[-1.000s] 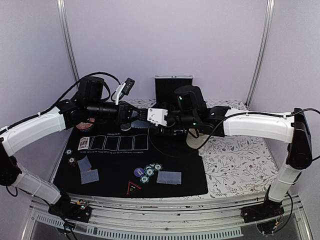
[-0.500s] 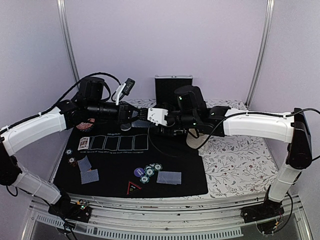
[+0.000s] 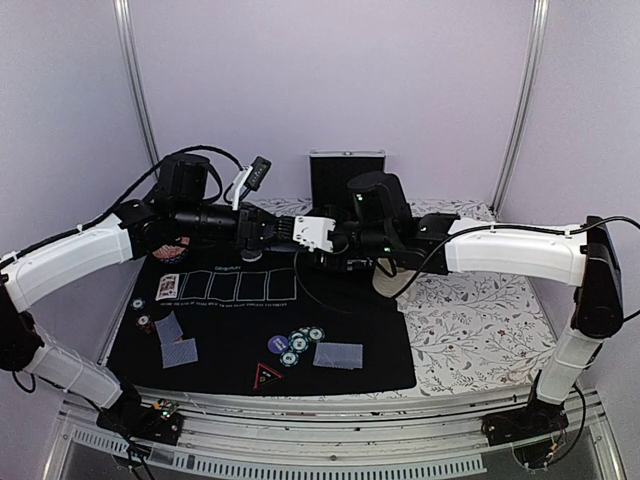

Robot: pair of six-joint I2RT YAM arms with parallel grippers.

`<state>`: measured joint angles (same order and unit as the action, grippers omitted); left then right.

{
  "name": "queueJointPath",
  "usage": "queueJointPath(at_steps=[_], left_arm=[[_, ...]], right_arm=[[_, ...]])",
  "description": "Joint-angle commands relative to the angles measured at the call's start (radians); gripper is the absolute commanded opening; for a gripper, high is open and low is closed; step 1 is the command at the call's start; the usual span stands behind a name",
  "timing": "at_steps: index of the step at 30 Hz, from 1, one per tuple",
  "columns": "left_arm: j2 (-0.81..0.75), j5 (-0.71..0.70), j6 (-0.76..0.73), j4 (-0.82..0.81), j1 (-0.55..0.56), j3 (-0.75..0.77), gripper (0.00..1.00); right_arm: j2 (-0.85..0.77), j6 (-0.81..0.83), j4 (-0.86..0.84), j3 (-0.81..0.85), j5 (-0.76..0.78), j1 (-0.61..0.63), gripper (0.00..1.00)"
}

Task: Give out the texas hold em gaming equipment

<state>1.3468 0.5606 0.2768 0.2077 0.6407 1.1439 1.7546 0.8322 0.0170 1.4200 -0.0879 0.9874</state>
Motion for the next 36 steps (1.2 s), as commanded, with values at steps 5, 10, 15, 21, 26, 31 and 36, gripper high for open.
queueJointPath(at_steps=[5, 10, 15, 21, 26, 31, 36], left_arm=[[0.001, -0.086, -0.082, 0.142, 0.013, 0.051, 0.52], [-0.007, -0.189, -0.120, 0.208, 0.009, 0.069, 0.50], [-0.020, -0.190, -0.117, 0.217, -0.004, 0.069, 0.49], [-0.039, -0.190, -0.113, 0.220, -0.017, 0.063, 0.49], [-0.057, -0.195, -0.106, 0.225, -0.033, 0.060, 0.48], [-0.035, -0.109, -0.063, 0.173, -0.034, 0.056, 0.61], [0.012, -0.060, -0.010, 0.116, -0.029, 0.066, 0.71]], right_arm=[[0.001, 0.003, -0.052, -0.001, 0.039, -0.001, 0.38], [-0.005, 0.004, -0.051, -0.006, 0.042, -0.002, 0.39], [-0.008, 0.004, -0.050, -0.010, 0.046, -0.001, 0.39], [-0.005, 0.007, -0.050, -0.011, 0.049, -0.003, 0.39], [-0.003, 0.007, -0.048, -0.012, 0.049, -0.002, 0.39], [0.007, 0.014, -0.039, 0.001, 0.054, -0.002, 0.39], [0.012, 0.012, -0.042, 0.008, 0.058, -0.002, 0.40]])
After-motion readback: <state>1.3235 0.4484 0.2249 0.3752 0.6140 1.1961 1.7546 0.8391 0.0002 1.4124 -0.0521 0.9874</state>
